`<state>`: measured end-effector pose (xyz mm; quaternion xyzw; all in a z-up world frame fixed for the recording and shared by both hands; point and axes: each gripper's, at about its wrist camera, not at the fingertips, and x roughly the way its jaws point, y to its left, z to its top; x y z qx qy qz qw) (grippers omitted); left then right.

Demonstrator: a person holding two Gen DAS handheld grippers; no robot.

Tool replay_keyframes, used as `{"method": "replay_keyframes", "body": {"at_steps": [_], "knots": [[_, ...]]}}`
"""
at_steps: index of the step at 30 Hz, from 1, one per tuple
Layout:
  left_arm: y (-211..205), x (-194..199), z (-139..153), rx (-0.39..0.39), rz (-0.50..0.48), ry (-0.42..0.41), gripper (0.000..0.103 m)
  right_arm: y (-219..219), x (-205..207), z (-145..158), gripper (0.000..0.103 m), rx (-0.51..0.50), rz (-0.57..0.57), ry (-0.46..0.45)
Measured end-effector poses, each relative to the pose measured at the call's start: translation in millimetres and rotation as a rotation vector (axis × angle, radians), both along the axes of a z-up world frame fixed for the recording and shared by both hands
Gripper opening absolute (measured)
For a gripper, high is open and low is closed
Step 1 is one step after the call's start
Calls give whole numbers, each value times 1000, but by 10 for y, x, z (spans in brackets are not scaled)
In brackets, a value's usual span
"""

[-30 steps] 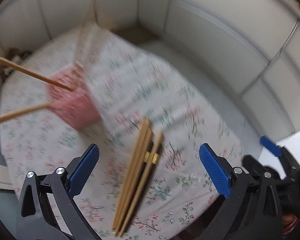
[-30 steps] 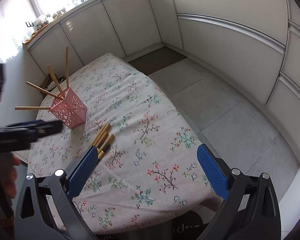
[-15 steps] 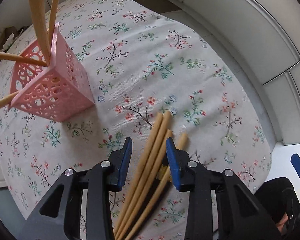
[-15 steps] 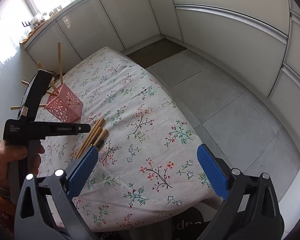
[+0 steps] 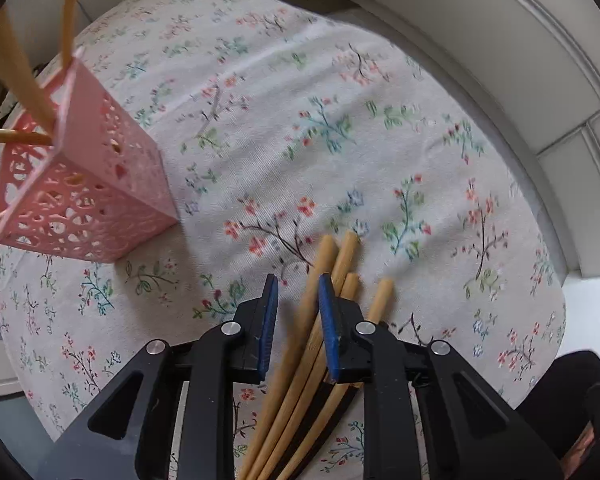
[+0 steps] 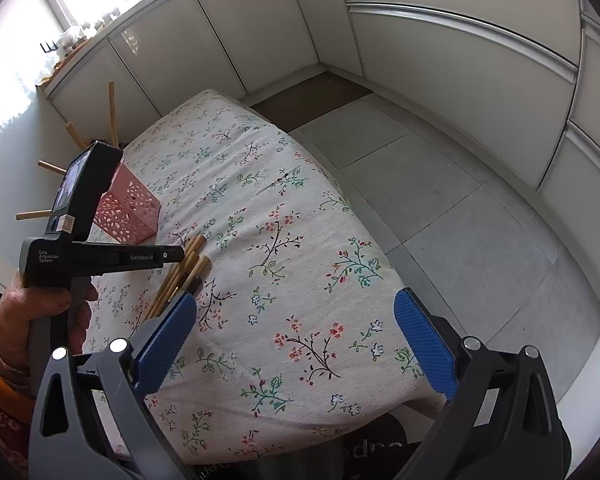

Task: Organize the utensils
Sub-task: 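Lower the left gripper to the chopstick pile and close on a chopstick, then lift the chopstick upright with the left gripper while the right gripper grasps another chopstick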

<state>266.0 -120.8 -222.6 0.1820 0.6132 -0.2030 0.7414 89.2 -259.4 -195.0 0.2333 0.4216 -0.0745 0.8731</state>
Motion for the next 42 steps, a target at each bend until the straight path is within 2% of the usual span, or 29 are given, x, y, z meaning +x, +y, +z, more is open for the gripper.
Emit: {"method": "replay_keyframes", "body": {"at_steps": [2, 5, 6, 11, 13, 19, 21, 24, 29, 31, 32, 34, 35, 36, 39, 42], "knots": [[-28, -68, -28, 19, -25, -2, 18, -7, -2, 7, 96, 1, 2, -1], [9, -28, -64, -19, 1, 15, 15, -12, 20, 36, 96, 2, -5, -6], [43, -26, -74, -35, 3, 7, 12, -11, 41, 50, 96, 6, -7, -6], [224, -162, -53, -58, 33, -89, 8, 117, 387, 201, 96, 23, 35, -7], [382, -232, 73, -92, 28, -107, 8, 221, 585, 233, 96, 28, 59, 3], [767, -444, 559, -169, 53, -206, 7, 706, 1229, 104, 94, 26, 194, 113], [891, -532, 735, -197, 61, -241, 7, 863, 1397, 7, 84, -2, 227, 146], [1093, -678, 1007, -240, 80, -292, 7, 999, 1568, -190, 74, 3, 248, 210], [1299, -836, 1354, -295, 97, -362, 7, 1103, 1738, -409, 72, -15, 229, 266], [1364, -896, 1456, -301, 83, -371, 7, 1142, 1812, -498, 66, -5, 231, 296], [1353, -919, 1475, -297, 73, -372, 7, 1167, 1837, -504, 62, -19, 223, 288], [1330, -951, 1486, -282, 61, -377, 7, 1248, 1885, -508, 47, -33, 226, 284], [1340, -965, 1486, -280, 60, -379, 7, 1268, 1889, -498, 33, -37, 224, 274], [1355, -983, 1517, -279, 60, -383, 7, 1296, 1902, -510, 12, -18, 238, 275], [1394, -1026, 1587, -288, 67, -402, 7, 1257, 1835, -477, 11, 12, 198, 236], [1439, -1060, 1611, -297, 84, -417, 7, 1191, 1654, -282, 10, 34, 172, 119]]}}
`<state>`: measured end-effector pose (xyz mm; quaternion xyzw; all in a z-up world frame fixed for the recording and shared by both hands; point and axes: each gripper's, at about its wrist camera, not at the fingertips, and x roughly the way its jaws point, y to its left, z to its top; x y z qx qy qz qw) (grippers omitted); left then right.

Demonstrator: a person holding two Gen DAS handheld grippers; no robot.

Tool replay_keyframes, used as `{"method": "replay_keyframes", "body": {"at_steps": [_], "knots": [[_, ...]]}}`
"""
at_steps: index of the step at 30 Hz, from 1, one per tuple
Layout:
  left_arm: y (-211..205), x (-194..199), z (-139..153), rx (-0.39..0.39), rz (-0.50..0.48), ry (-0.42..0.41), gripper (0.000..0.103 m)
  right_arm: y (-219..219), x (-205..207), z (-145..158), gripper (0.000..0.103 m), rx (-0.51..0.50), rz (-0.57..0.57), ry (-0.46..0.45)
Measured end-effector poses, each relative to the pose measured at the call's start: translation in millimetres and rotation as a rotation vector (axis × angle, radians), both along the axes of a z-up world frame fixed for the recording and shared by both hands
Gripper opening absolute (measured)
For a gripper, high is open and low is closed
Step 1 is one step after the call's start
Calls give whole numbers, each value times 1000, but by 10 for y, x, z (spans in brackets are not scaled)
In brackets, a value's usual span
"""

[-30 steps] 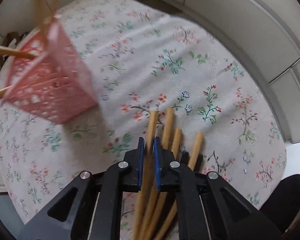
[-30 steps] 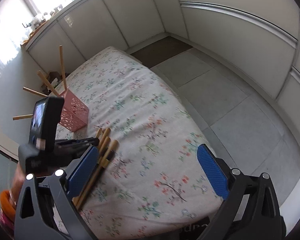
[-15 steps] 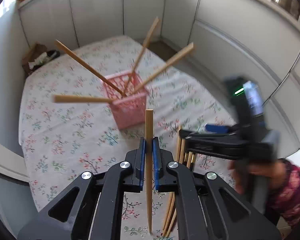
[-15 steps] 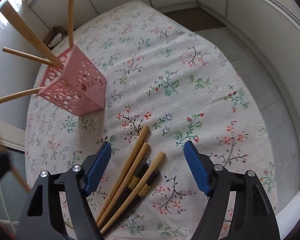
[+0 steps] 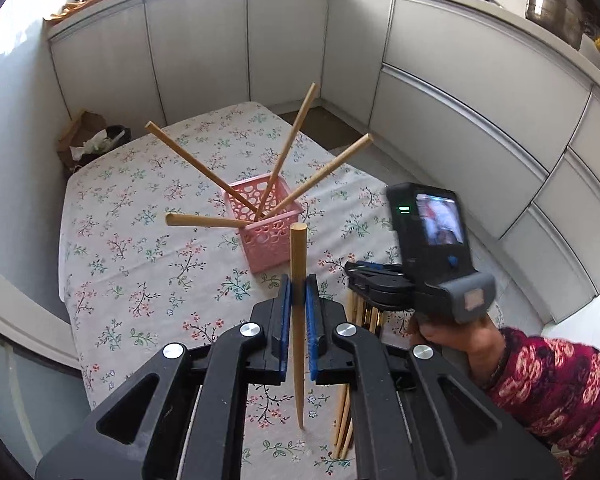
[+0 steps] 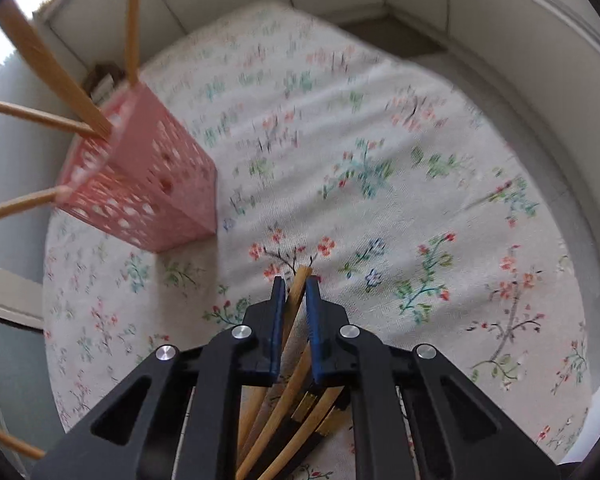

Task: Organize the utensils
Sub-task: 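Lift the chopstick upright with the left gripper while the right gripper grasps another chopstick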

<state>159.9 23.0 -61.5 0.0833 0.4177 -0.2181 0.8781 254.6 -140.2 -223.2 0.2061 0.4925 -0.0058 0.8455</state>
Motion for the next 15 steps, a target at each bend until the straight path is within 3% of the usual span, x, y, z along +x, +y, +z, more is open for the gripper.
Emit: {"method": "replay_keyframes", "body": {"at_steps": [5, 11, 15], "knots": [[7, -105, 42, -13, 21, -20, 7, -66, -348, 507, 10, 8, 0, -166], [10, -286, 133, -62, 45, -50, 6, -127, -952, 1114, 10, -50, 25, -337], [-48, -390, 198, -98, 47, -66, 6, -168, -1176, 1385, 9, -94, 43, -376]]}}
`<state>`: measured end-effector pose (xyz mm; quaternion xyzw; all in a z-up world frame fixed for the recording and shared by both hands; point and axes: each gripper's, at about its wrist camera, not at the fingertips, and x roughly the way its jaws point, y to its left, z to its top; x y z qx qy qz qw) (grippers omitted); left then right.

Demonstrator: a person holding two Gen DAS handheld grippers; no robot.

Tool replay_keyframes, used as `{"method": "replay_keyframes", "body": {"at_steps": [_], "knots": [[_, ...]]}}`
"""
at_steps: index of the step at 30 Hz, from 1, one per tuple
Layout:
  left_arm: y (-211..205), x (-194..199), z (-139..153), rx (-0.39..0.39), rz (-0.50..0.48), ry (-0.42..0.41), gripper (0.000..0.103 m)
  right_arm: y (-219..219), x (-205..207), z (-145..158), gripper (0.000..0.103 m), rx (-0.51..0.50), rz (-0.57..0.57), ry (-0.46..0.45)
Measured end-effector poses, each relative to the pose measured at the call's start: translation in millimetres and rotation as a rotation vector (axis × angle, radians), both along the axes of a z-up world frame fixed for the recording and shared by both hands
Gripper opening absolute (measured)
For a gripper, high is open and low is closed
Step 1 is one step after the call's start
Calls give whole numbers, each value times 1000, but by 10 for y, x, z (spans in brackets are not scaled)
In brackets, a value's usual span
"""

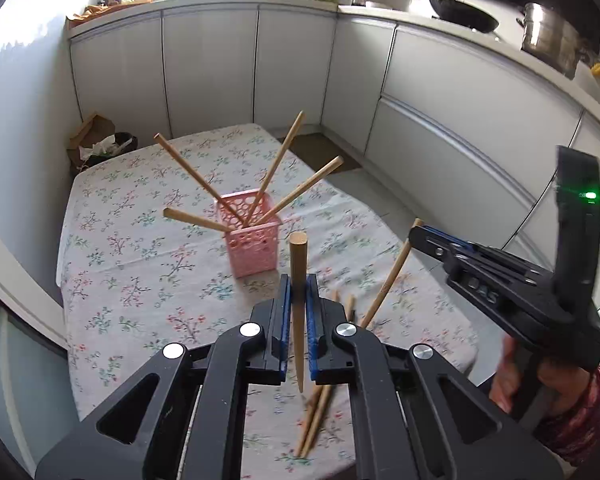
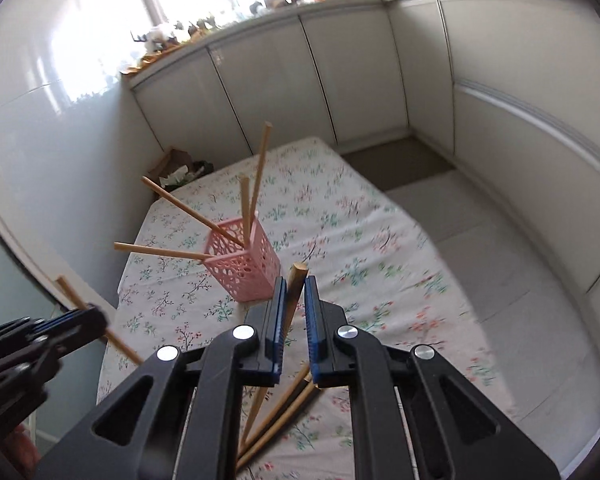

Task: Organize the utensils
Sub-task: 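Lift the chopstick upright with the left gripper while the right gripper grasps another chopstick, then carry both upright chopsticks over the pink holder, lower them in, open both grippers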

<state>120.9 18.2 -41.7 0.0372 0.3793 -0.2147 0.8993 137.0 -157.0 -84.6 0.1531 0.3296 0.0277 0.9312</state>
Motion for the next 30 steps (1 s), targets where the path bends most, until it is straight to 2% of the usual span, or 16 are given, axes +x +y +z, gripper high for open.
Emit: {"method": "replay_keyframes", "body": {"at_steps": [9, 15, 17, 18, 20, 21, 24, 25, 28, 30], "knots": [[-100, -54, 417, -52, 13, -72, 6, -161, -195, 573, 8, -78, -19, -87], [-113, -50, 677, -84, 2, -106, 6, -338, -176, 665, 8, -69, -38, -97], [-134, -67, 668, -76, -5, -105, 6, -420, -82, 537, 9, -44, -46, -34], [-139, -69, 641, -75, -8, -100, 6, -477, 14, 402, 9, -17, -50, 28], [-158, -81, 581, -70, -13, -89, 6, -591, 205, 46, 10, 56, -61, 182], [-165, -85, 526, -70, -16, -77, 6, -702, 311, -239, 13, 137, -72, 297], [-159, -88, 419, -69, -27, -54, 6, -961, 448, -837, 19, 256, -145, 484], [-162, -90, 381, -65, -33, -50, 6, -1016, 474, -1018, 27, 282, -165, 534], [-135, -58, 313, -78, -42, -36, 6, -1022, 555, -1364, 32, 268, -209, 657], [-105, -33, 291, -84, -45, -35, 6, -1002, 615, -1482, 33, 252, -242, 690]]}}
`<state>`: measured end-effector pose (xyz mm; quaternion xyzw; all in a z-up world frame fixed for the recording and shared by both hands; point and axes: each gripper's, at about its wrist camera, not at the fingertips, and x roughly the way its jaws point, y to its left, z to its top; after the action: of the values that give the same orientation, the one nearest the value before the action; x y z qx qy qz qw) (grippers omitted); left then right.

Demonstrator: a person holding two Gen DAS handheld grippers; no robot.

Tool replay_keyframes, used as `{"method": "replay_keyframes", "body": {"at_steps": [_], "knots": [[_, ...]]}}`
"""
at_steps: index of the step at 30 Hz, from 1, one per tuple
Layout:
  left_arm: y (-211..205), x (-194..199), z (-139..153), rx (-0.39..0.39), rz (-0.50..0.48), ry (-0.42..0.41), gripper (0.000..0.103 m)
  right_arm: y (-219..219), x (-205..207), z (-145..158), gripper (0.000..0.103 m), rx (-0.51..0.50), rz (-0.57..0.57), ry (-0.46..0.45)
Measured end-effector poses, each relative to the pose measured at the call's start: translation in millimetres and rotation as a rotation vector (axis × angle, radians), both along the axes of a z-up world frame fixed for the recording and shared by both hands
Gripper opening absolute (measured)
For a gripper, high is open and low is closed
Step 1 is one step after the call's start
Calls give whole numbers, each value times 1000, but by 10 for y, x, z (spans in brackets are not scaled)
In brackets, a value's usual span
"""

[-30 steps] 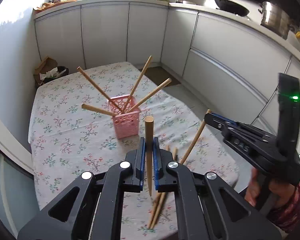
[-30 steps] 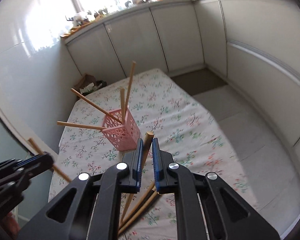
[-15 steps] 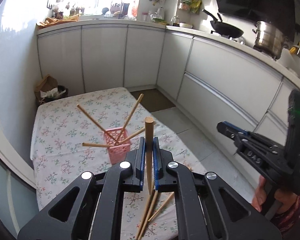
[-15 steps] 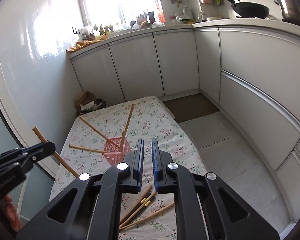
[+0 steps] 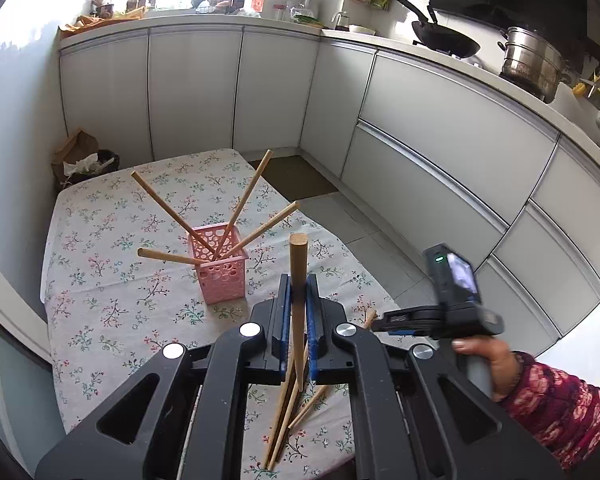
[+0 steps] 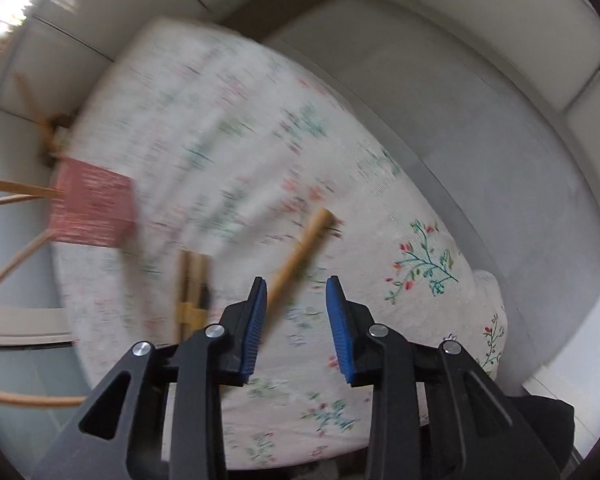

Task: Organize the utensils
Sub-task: 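Carry both upright chopsticks over the pink holder, lower them in, open both grippers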

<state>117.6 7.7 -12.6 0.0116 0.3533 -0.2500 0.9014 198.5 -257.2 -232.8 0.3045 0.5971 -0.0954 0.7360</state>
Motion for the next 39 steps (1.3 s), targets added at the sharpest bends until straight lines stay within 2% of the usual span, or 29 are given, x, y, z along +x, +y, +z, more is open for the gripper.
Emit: {"method": "replay_keyframes", "body": {"at_steps": [6, 7, 9, 11, 12, 13, 15, 19, 22, 25, 34, 39], "knots": [[129, 42, -17, -16, 7, -4, 6, 130, 326, -128, 36, -38, -46, 49], [138, 45, -25, -17, 10, -3, 6, 168, 356, -137, 32, -55, -57, 55], [172, 66, -48, -19, 21, 1, 6, 234, 403, -154, 12, -63, -64, 50], [214, 75, -71, -25, 29, 9, 6, 246, 382, -164, 9, -54, -93, 28], [230, 82, -79, -26, 33, 11, 6, 252, 336, -130, 8, -38, -105, -22], [248, 84, -86, -27, 39, 12, 6, 262, 311, -94, 8, -47, -107, -52], [296, 94, -91, -33, 51, 15, 6, 338, 209, 107, 8, -84, -92, -169], [331, 64, -37, -55, 68, 6, 6, 611, 41, 617, 8, -199, -24, -355], [316, 23, 27, -68, 70, -6, 6, 782, -147, 1043, 8, -322, 20, -489], [293, -12, 96, -79, 68, -15, 6, 864, -188, 1265, 8, -380, 52, -552], [262, -17, 309, -135, 88, -49, 6, 818, -562, 1710, 8, -414, 80, -674], [277, 57, 472, -160, 119, -84, 6, 756, -644, 1880, 8, -401, 72, -714]]}}
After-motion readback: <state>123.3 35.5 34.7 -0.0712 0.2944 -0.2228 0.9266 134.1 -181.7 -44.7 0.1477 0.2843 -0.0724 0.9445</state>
